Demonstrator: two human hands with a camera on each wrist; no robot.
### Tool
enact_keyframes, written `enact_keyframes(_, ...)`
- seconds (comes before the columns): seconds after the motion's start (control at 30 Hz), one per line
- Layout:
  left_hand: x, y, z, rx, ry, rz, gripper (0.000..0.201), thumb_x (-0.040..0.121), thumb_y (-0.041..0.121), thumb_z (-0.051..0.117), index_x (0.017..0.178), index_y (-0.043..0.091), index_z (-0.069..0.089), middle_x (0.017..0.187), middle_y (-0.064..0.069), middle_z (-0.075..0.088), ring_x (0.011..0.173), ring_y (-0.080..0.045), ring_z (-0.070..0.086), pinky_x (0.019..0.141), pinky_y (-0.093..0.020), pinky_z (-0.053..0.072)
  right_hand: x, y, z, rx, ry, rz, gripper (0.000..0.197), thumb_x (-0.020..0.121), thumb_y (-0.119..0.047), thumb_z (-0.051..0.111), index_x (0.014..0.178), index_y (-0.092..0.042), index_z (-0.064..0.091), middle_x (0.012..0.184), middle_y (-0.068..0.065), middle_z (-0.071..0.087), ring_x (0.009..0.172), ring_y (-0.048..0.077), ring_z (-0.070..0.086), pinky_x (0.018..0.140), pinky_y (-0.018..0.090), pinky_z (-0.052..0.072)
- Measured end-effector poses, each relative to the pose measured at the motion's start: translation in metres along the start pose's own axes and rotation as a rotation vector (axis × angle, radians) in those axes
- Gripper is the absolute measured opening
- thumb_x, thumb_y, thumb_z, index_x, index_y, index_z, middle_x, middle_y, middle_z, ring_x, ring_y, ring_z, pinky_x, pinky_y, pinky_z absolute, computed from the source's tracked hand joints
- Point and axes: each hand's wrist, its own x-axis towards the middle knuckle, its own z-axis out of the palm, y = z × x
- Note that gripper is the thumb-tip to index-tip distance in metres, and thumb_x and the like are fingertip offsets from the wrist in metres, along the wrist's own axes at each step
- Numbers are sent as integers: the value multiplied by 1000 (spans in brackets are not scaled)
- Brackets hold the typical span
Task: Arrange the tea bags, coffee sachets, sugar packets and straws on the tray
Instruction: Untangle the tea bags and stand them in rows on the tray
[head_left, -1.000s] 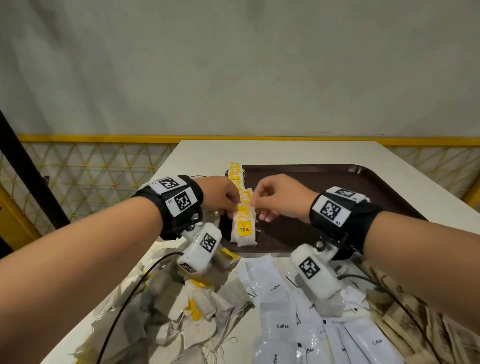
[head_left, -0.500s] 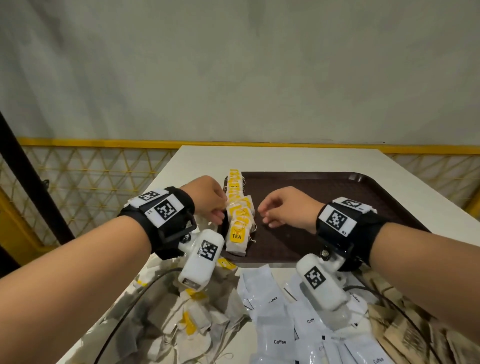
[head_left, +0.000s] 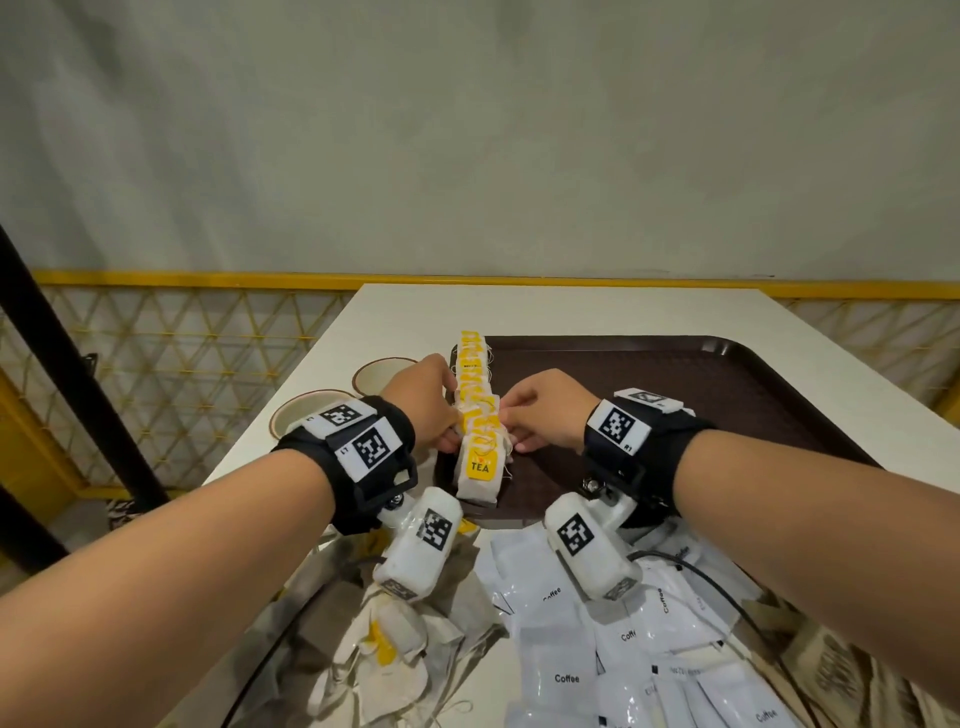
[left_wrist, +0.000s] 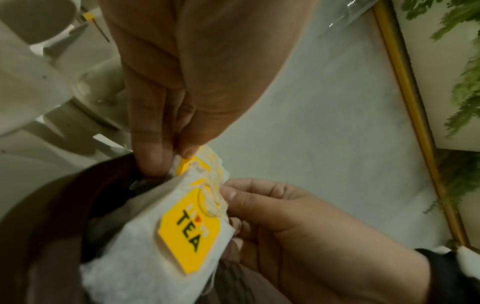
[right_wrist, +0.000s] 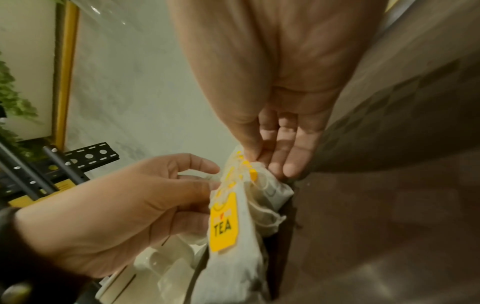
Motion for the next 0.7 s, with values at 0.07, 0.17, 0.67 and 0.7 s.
enact_keyframes(0.07, 2, -2, 0, -2, -5, 9, 20, 91, 3, 57, 103, 12, 44, 83, -18, 69, 63, -26, 67, 69, -40, 60, 1, -4, 1, -35, -30, 7, 12, 94, -7, 57, 98, -1, 66, 72, 7, 60, 62, 13, 57, 63, 24, 54)
enact_keyframes(0.17, 1, -4, -3, -35, -37, 1, 18, 91, 2, 56, 94, 15, 46, 77, -16, 67, 61, -27, 65, 73, -44, 59, 3, -6, 2, -57, -67, 41, 17, 95, -9, 57, 79, -8, 64, 70, 5, 58, 62, 12, 56, 63, 24, 52)
enact_keyframes(0.67, 20, 28, -13, 150, -2, -92, 21, 97, 8, 50, 110, -2, 63, 66, -12, 65, 38, -14, 60, 38, -20, 48, 13, -3, 5, -48, -43, 55, 21, 91, -1, 59, 72, -7, 64, 68, 8, 58, 58, 17, 56, 76, 36, 56)
enact_keyframes(0.7, 23, 32, -16, 200, 4, -77, 20, 96, 8, 52, 108, -1, 65, 71, -13, 68, 47, -18, 64, 45, -24, 54, 14, -3, 6, -44, -34, 62, 25, 91, -2, 59, 67, -9, 63, 66, 8, 58, 58, 18, 56, 79, 40, 56)
